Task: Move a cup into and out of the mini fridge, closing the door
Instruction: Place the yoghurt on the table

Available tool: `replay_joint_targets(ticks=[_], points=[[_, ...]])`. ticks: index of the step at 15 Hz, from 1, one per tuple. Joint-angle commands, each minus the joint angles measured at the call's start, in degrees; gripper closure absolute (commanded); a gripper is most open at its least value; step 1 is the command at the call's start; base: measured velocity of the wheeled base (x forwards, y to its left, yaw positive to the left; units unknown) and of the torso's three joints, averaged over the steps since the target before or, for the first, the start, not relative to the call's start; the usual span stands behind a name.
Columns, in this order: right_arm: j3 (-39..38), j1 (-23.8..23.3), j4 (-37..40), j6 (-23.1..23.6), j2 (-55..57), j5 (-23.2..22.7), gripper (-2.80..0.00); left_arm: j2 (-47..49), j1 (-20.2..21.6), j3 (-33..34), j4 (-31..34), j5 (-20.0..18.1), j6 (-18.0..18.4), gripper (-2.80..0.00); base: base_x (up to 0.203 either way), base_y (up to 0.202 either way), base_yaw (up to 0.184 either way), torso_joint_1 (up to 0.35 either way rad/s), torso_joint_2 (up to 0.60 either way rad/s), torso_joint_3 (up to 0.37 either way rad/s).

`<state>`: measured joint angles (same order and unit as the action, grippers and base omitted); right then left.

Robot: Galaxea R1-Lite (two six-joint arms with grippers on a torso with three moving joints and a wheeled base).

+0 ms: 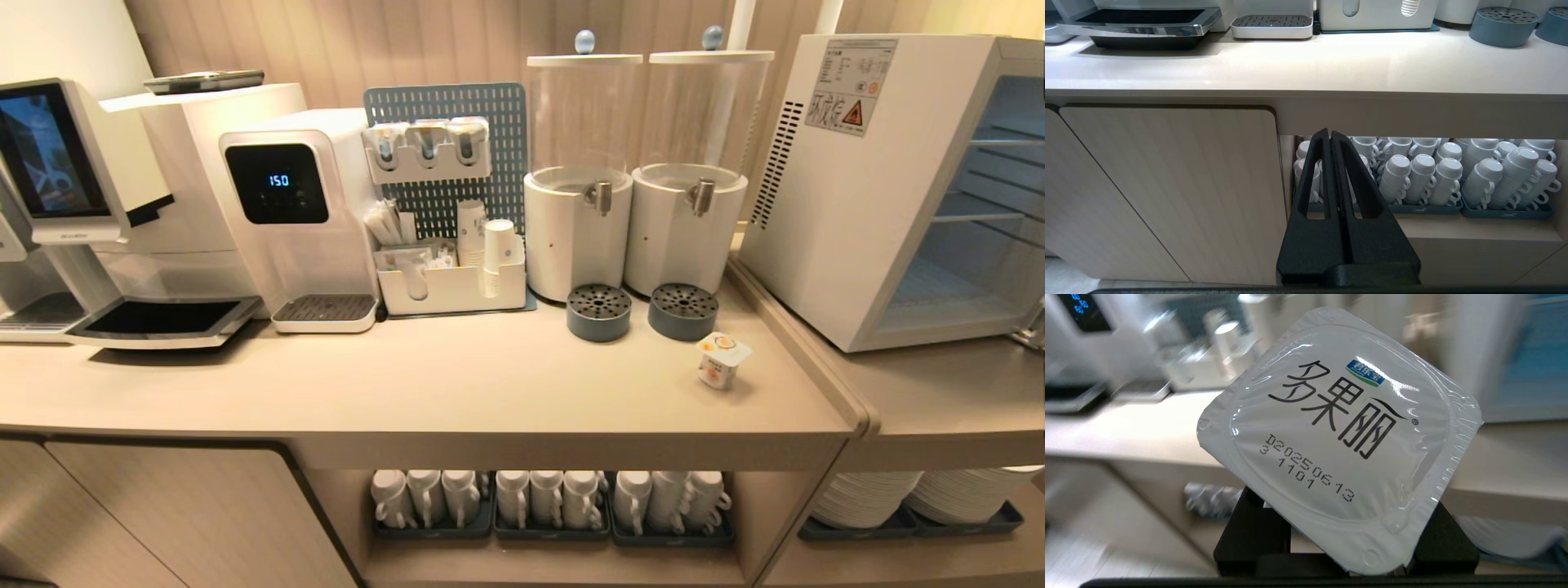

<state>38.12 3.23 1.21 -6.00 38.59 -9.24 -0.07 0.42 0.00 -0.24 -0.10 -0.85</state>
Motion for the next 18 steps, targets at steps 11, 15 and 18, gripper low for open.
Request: replay_joint_targets(ticks=[11, 15, 18], points=[[0.5, -4.3, -54.8, 15.8, 74.0, -26.7, 0.0, 0.0, 0.0, 0.1, 0.0, 0.0, 0.0, 0.0, 0.0, 0.0, 0.0, 0.0, 0.0, 0.0], [3.4, 7.2, -64.9, 17.0, 82.7, -10.0, 0.0, 0.0, 0.0, 0.1, 0.0, 0.0, 0.1, 0.0, 0.0, 0.0, 0.0, 0.0, 0.0, 0.0], [3.1, 11.3, -66.1, 17.2, 84.8, -7.3, 0.0, 0.0, 0.0, 0.1, 0.0, 0.0, 0.1, 0.0, 0.0, 0.0, 0.0, 0.0, 0.0, 0.0]])
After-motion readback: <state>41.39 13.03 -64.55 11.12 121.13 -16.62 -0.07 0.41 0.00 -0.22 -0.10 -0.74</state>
